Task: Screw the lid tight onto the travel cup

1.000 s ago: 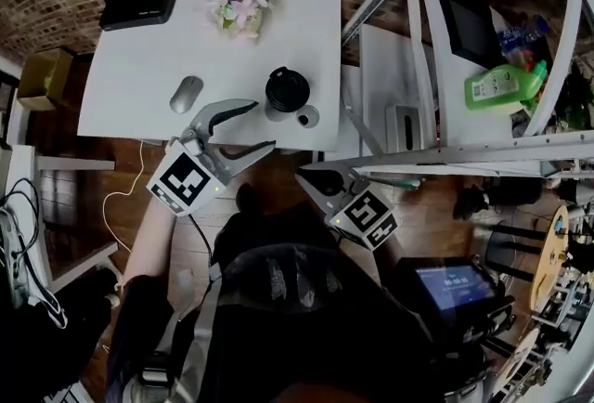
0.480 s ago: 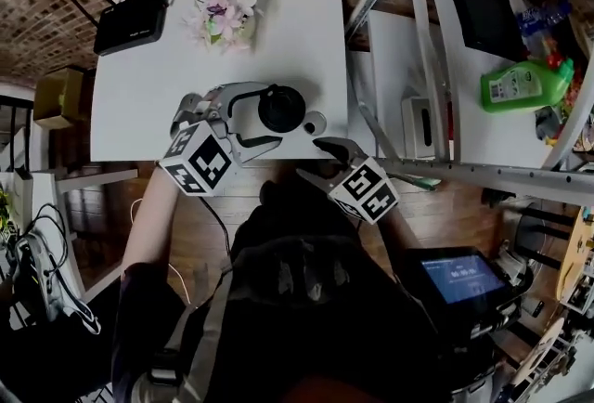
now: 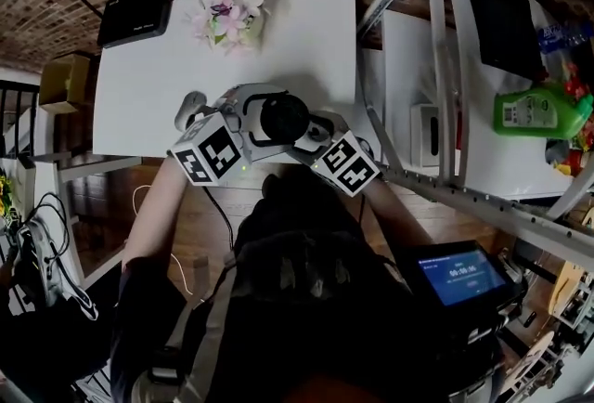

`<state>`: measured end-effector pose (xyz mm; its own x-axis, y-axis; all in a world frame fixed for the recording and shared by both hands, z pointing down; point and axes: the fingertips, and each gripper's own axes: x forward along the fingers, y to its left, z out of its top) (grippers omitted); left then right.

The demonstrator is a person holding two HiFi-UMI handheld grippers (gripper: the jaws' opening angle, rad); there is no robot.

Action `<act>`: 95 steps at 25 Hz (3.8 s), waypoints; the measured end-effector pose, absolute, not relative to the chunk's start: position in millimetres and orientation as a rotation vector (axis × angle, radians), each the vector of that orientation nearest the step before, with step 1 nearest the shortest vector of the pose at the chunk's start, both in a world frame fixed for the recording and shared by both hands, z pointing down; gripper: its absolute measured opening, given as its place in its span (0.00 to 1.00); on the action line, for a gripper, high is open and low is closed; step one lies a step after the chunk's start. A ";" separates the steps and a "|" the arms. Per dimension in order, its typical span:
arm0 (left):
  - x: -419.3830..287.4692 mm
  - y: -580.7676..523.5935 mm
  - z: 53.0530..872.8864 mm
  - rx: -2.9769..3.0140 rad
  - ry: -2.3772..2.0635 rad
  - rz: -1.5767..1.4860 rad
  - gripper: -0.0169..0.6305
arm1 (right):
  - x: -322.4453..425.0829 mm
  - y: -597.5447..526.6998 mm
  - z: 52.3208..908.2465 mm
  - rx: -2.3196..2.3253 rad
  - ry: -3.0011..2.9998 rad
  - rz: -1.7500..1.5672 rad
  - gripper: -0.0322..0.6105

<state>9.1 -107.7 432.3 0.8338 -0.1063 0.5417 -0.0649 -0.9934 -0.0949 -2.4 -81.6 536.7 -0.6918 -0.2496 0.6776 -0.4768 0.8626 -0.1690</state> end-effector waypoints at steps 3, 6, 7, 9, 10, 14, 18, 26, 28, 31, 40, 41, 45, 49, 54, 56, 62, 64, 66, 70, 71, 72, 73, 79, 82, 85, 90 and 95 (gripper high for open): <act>9.8 -109.5 430.8 -2.964 0.140 -0.820 0.61 | -12.6 -88.1 538.5 0.495 -2.371 0.421 0.61; 10.9 -109.9 429.8 -2.984 0.164 -0.767 0.61 | -20.9 -94.5 541.5 0.497 -2.380 0.397 0.63; 11.1 -109.8 429.6 -2.987 0.174 -0.754 0.60 | -22.2 -95.4 542.3 0.499 -2.379 0.397 0.63; 10.9 -109.6 428.8 -2.989 0.200 -0.735 0.60 | -22.9 -95.7 542.7 0.505 -2.381 0.409 0.63; 10.6 -109.5 428.5 -2.989 0.222 -0.730 0.60 | -23.0 -95.4 542.6 0.509 -2.382 0.415 0.63; 10.4 -111.9 428.1 -2.991 0.381 -0.734 0.60 | -23.2 -95.5 542.6 0.527 -2.384 0.429 0.63; 12.8 -115.5 428.3 -3.015 0.563 -0.687 0.60 | -19.3 -97.2 547.8 0.560 -2.380 0.432 0.62; 8.9 -116.1 417.5 -3.004 0.407 -0.763 0.60 | -18.2 -96.5 549.8 0.538 -2.361 0.437 0.62; -0.8 -116.3 409.2 -3.000 0.322 -0.766 0.61 | -17.8 -96.7 550.1 0.530 -2.359 0.430 0.62; -13.6 -109.5 407.8 -3.001 0.170 -0.829 0.61 | -17.2 -96.6 550.8 0.523 -2.359 0.421 0.62; -10.7 -104.0 441.2 -2.821 0.004 -1.017 0.60 | -16.8 -97.5 553.1 0.520 -2.341 0.413 0.61; -10.8 -104.0 441.2 -2.820 0.006 -1.012 0.60 | -16.9 -97.4 553.4 0.520 -2.339 0.412 0.61; -11.1 -103.2 441.2 -2.818 0.034 -0.987 0.60 | -17.6 -96.9 554.9 0.521 -2.334 0.408 0.61; -10.0 -102.8 441.7 -2.813 0.105 -0.971 0.60 | -17.8 -97.2 555.8 0.525 -2.326 0.410 0.61; -6.8 -102.5 441.4 -2.823 0.262 -0.963 0.59 | -17.4 -97.7 556.8 0.532 -2.318 0.412 0.61; -5.7 -101.8 441.6 -2.821 0.324 -0.961 0.59 | -17.7 -97.4 556.5 0.535 -2.321 0.412 0.61; -17.1 -105.8 428.9 -2.842 0.271 -0.935 0.60 | -18.1 -96.5 556.8 0.528 -2.328 0.420 0.61; -25.9 -113.4 421.5 -2.898 0.227 -0.913 0.60 | -18.3 -96.9 556.9 0.525 -2.334 0.420 0.61; -29.0 -116.5 423.7 -2.980 0.133 -0.917 0.61 | -17.8 -96.9 556.8 0.522 -2.336 0.423 0.61; -22.5 -111.0 436.8 -3.106 -0.033 -0.933 0.61 | -18.3 -94.9 556.8 0.507 -2.334 0.433 0.61; -20.4 -109.4 439.4 -3.123 -0.051 -0.932 0.61 | -18.1 -94.9 556.6 0.504 -2.332 0.433 0.61; -18.7 -108.2 441.5 -3.137 -0.061 -0.926 0.61 | -18.0 -95.3 556.3 0.501 -2.331 0.431 0.61; -17.6 -107.8 443.1 -3.146 -0.059 -0.914 0.61 | -18.3 -95.9 556.0 0.499 -2.332 0.430 0.61; -13.5 -108.8 446.9 -3.161 0.071 -0.812 0.60 | -18.2 -95.4 556.3 0.498 -2.329 0.431 0.61; -13.7 -108.7 445.8 -3.160 0.180 -0.770 0.60 | -18.0 -95.9 556.3 0.500 -2.328 0.432 0.61; -14.4 -107.6 445.8 -3.154 0.295 -0.731 0.59 | -17.7 -95.7 557.1 0.505 -2.328 0.432 0.61; -16.1 -107.6 446.6 -3.168 0.383 -0.712 0.59 | -18.2 -95.9 557.9 0.508 -2.325 0.432 0.61; -17.7 -109.2 447.2 -3.169 0.355 -0.778 0.60 | -19.6 -96.6 557.1 0.518 -2.330 0.440 0.61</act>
<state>-17.7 -109.2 447.2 0.8651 -0.1743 0.4704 -0.2408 -0.9669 0.0847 -19.6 -96.6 557.1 -0.6752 -0.2411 0.6971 -0.4788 0.8622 -0.1656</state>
